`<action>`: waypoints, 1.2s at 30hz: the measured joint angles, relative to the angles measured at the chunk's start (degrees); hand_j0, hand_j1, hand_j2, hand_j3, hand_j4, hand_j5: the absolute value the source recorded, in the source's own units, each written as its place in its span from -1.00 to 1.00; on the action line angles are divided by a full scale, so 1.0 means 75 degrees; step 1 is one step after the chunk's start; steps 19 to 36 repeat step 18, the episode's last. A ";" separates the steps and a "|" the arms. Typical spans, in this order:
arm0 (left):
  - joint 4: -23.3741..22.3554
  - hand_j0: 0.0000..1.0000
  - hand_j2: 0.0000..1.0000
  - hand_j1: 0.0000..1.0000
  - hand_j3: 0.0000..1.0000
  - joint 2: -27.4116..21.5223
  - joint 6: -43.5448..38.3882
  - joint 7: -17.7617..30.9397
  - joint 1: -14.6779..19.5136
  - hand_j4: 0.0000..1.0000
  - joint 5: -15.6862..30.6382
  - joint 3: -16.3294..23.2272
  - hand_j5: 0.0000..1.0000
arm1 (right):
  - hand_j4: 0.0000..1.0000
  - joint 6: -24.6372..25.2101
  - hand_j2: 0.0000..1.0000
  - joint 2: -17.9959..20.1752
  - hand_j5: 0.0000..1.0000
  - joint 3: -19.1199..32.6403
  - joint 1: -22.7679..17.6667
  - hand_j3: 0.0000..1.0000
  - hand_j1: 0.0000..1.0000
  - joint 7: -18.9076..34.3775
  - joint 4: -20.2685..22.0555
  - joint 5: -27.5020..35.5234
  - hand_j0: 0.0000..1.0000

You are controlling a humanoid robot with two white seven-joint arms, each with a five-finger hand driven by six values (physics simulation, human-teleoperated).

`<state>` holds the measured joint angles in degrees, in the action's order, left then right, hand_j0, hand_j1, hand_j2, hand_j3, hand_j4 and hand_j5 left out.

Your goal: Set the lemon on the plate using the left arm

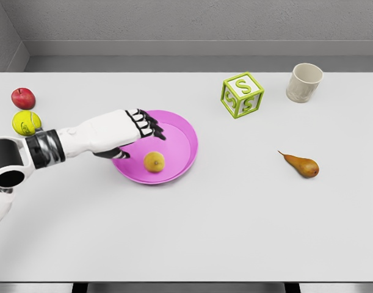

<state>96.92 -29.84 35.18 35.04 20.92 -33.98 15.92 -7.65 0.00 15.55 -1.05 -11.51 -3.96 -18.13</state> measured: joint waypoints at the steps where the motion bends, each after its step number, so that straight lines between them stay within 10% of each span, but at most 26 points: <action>1: -0.0053 1.00 1.00 1.00 1.00 -0.0017 -0.0001 0.0000 -0.0035 1.00 0.0001 -0.0208 1.00 | 1.00 0.0000 1.00 0.0000 1.00 0.0000 0.0000 1.00 1.00 0.0000 0.0000 0.0000 1.00; 13: -0.2488 1.00 1.00 1.00 1.00 -0.0397 0.0003 0.0000 -0.0375 1.00 0.0577 -0.1855 1.00 | 1.00 0.0000 1.00 0.0000 1.00 0.0000 0.0000 1.00 1.00 0.0000 0.0000 0.0000 1.00; 36: -0.2239 1.00 1.00 1.00 1.00 -0.0480 -0.0001 -0.0001 -0.0492 1.00 0.0816 -0.1936 1.00 | 1.00 0.0000 1.00 0.0000 1.00 0.0000 0.0000 1.00 1.00 0.0000 0.0000 0.0000 1.00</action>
